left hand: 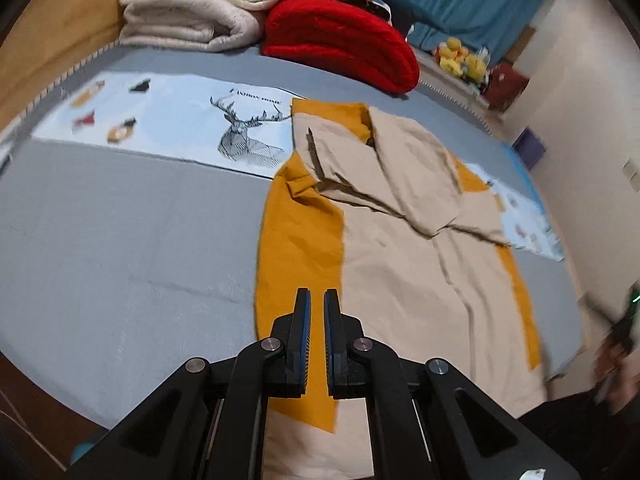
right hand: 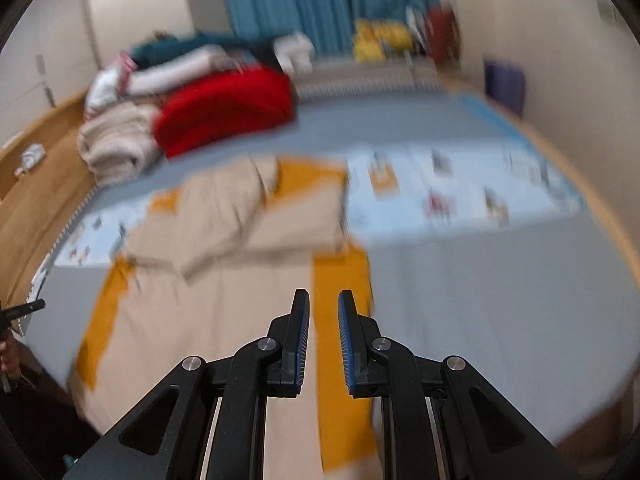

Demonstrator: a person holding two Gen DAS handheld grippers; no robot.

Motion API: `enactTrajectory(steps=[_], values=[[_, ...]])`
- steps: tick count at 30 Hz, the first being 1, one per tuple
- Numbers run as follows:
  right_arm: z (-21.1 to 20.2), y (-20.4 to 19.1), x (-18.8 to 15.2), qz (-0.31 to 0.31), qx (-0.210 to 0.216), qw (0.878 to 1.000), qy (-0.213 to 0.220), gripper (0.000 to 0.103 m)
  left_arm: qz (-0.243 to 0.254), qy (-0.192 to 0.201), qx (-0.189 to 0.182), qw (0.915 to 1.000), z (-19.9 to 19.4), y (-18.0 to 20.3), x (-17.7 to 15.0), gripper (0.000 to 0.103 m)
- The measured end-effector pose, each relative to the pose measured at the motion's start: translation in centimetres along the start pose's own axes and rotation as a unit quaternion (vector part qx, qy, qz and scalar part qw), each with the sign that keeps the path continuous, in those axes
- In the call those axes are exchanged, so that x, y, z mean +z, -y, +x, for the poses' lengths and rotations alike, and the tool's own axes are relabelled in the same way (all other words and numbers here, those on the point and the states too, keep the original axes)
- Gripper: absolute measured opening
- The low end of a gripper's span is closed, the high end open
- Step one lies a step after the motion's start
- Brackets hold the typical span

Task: Fold large clothes
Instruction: 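Move both grippers open to the end of the long beige-and-orange garment, then grasp the garment end with both grippers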

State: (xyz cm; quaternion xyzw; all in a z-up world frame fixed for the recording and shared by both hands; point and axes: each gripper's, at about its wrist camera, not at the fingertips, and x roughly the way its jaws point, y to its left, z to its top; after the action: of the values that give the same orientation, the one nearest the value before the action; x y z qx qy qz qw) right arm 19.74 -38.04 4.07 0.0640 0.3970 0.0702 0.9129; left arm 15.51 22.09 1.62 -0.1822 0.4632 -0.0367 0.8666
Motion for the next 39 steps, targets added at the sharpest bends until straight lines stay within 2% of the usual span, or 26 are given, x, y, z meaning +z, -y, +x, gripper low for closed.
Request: enactTrajectory(steps=[1,3,4,7,10,13,18,23,25,39], values=[[0.9,0.8,-0.9,0.012,-0.003,1.0,-0.016,0.016,-0.007,-0.012,-0.004,0.9999,0.5,-0.4,-0.3,0.005],[3.6,2.3,-2.9,0.037,-0.027,0.995,-0.093,0.016,-0.025,-0.047,-0.004,0.9986,1.9,-1.2,-0.8,0.005],[4.6,3.0,-3.7,0.051,-0.027,0.992,-0.116,0.016,-0.033,-0.066,-0.007,0.9972,2.7,-1.5,-1.1,0.005],[5.8,4.2,-5.0,0.062,-0.023,0.987,-0.144,0.016,-0.032,-0.091,0.016,0.9952,3.9,-1.9,-1.7,0.005],[6.6,5.3,-6.2,0.065,-0.029,0.983,-0.171,0.016,-0.045,-0.117,0.018,0.9919,4.7,-2.7,-2.4,0.005],[7.3,5.4,-7.2,0.071,0.003,0.977,-0.199,0.016,-0.056,-0.144,0.02,0.9877,5.5,-3.7,-3.2,0.005],[7.9,4.3,-8.4,0.033,0.0,0.973,-0.229,0.017,-0.059,-0.18,0.028,0.9815,6.5,-4.0,-4.2,0.006],[8.2,5.5,-9.2,0.049,-0.004,0.968,-0.245,0.033,-0.062,-0.19,0.032,0.9793,6.9,-4.1,-4.5,0.019],[8.4,5.8,-9.5,0.054,-0.007,0.966,-0.254,0.034,-0.066,-0.198,0.033,0.9774,7.3,-4.3,-4.6,0.024],[10.7,5.8,-11.4,0.049,-0.022,0.949,-0.311,0.037,-0.052,-0.253,0.068,0.9636,9.9,-5.1,-5.5,0.037]])
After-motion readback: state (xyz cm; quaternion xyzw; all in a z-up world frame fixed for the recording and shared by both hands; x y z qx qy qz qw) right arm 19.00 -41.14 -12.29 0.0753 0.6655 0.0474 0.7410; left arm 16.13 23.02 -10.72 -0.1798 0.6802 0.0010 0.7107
